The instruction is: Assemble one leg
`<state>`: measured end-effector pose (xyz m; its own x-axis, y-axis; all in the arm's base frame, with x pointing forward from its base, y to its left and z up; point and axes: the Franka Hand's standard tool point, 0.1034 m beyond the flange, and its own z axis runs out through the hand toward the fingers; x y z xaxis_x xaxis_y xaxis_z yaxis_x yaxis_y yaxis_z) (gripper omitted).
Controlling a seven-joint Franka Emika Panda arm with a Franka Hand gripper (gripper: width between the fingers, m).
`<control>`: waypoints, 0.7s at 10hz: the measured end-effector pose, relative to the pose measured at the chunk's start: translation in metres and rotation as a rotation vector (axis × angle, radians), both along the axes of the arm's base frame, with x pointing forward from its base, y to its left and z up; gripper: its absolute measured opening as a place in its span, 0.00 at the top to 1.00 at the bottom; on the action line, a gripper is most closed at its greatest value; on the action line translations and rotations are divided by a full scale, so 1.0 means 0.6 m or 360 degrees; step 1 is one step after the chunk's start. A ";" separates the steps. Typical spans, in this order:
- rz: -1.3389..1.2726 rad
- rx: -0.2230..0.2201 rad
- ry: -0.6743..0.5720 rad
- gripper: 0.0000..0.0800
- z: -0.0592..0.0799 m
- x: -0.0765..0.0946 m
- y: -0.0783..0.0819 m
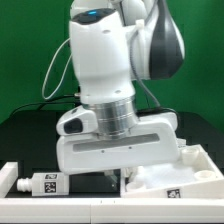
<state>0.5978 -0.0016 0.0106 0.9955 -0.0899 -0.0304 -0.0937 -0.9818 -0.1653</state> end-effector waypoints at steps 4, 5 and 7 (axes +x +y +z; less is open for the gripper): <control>0.0045 -0.0009 -0.0055 0.92 -0.001 0.003 0.001; 0.0064 -0.0006 -0.0064 0.92 0.000 0.004 -0.013; 0.0112 -0.0011 -0.0077 0.92 -0.002 0.001 -0.044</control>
Offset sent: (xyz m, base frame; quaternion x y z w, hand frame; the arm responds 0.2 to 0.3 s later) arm -0.0051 -0.0076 -0.0075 -0.0054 0.0095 -0.0146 0.9998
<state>0.5986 -0.0277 0.0094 0.9996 -0.0199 0.0182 -0.0167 -0.9868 -0.1613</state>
